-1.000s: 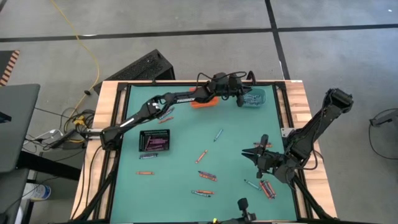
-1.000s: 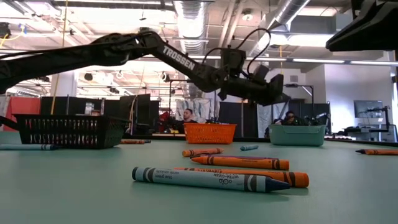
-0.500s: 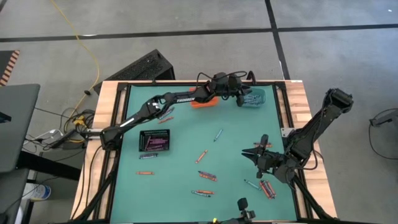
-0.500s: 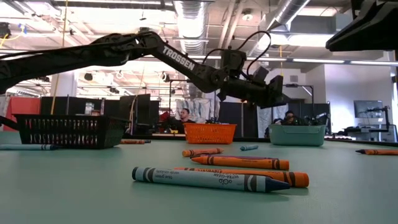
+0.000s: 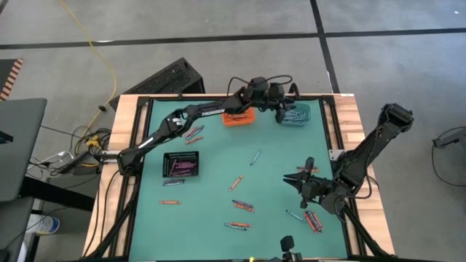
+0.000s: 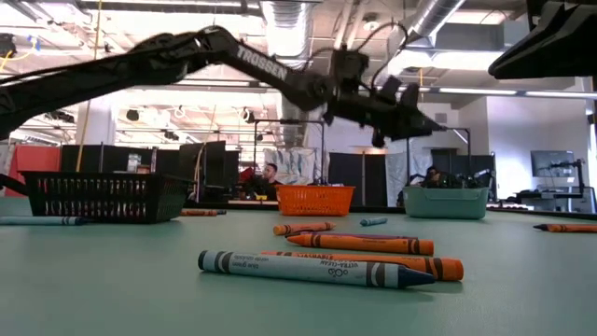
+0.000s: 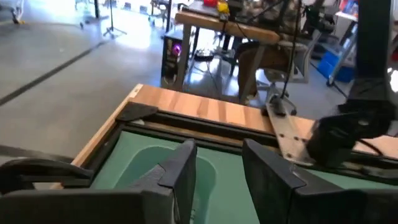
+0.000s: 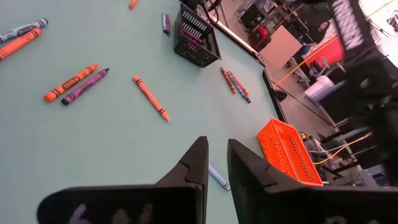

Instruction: Sort crayons

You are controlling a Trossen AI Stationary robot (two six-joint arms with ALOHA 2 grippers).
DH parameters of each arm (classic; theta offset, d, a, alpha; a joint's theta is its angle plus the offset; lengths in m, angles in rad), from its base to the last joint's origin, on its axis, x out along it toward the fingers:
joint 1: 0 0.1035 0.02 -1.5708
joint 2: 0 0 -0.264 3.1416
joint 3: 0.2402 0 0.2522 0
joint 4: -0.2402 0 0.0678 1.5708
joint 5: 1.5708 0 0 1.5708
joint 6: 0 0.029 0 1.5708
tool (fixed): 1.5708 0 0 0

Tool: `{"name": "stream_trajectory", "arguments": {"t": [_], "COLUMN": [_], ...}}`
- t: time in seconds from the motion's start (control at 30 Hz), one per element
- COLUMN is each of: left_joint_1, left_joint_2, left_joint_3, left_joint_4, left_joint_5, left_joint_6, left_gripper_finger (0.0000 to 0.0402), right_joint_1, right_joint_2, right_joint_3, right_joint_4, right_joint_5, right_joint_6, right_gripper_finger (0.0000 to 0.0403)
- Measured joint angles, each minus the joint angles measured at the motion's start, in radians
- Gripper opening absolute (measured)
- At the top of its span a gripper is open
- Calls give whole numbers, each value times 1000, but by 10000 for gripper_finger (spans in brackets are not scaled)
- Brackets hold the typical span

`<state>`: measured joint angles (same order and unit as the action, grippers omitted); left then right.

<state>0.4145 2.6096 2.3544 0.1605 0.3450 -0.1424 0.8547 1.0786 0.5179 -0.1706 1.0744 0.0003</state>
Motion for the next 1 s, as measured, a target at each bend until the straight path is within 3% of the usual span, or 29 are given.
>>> {"name": "stream_trajectory", "arguments": {"t": [0.3,0.67,0.87,1.0], "left_joint_1": [0,-23,-118,-245], "left_joint_2": [-234,-534,-585,-581], "left_joint_3": [1,2,-2,-21], "left_joint_4": [-485,-1292,-1681,-1710], "left_joint_5": [-77,-150,-281,-316], "left_joint_6": [152,185,106,29], "left_gripper_finger": [118,118,118,118], "right_joint_1": [0,0,0,0], "right_joint_2": [0,0,0,0], "right_joint_3": [0,0,0,0], "right_joint_4": [-1,1,12,24], "right_joint_5": [-3,-5,-5,-4], "right_joint_6": [4,27,29,29], "right_gripper_finger": [63,63,63,63]}}
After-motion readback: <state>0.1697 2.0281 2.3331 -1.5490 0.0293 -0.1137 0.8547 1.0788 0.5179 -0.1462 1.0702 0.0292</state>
